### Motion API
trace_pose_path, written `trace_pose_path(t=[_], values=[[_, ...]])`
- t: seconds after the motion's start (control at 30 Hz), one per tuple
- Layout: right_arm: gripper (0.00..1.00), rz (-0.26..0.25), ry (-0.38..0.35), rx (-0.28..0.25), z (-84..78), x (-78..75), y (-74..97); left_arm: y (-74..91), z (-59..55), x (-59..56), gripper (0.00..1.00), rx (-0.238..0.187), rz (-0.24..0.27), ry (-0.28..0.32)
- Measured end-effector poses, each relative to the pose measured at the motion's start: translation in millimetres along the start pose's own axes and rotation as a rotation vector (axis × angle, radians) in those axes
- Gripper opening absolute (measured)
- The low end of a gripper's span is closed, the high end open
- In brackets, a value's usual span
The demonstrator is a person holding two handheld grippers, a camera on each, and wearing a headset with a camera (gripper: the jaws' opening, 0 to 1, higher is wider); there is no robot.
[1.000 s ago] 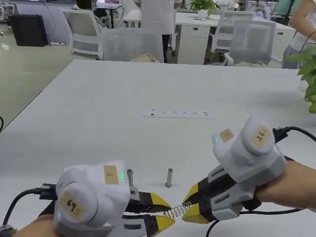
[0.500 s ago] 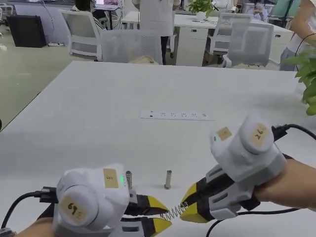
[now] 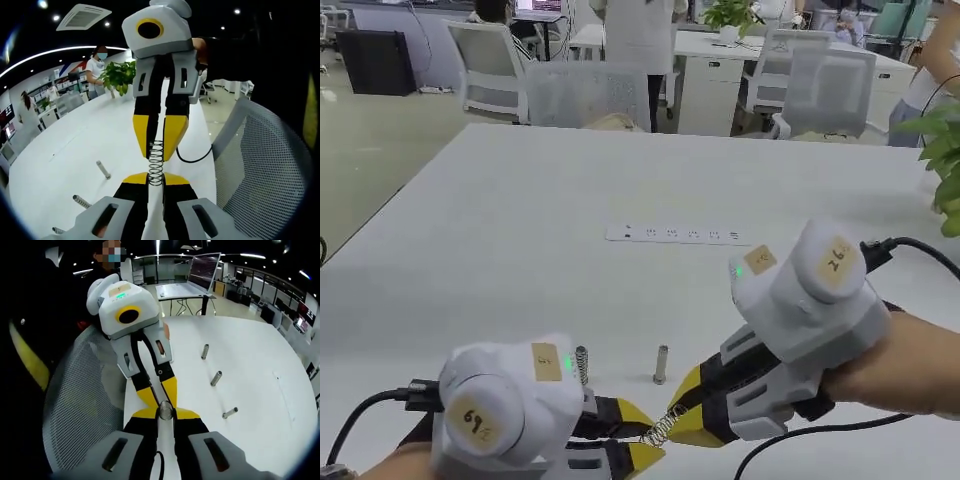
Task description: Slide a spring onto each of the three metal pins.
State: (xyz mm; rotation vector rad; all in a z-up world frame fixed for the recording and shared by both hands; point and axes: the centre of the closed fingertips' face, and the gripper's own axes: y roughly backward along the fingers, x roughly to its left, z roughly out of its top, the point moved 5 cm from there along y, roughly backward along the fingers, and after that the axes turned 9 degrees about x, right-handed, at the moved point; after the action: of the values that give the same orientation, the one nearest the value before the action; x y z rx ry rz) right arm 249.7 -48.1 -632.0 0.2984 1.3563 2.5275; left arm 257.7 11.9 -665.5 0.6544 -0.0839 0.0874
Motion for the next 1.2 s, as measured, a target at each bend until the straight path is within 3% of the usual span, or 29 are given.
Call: trace_pose_path(t=[0.5,1.2], values=[[0.09,0.009,0.023,0.045,-0.3,-0.5,-8.7,-1.0,3.0,-1.4,0.02,-0.016,-0.009,0.023],[0.08,0.014,0.022,0.088,2.7,-0.1,-7.8,-0.3,4.7,-1.6,0.02,-0.034,-0.009,0.035]])
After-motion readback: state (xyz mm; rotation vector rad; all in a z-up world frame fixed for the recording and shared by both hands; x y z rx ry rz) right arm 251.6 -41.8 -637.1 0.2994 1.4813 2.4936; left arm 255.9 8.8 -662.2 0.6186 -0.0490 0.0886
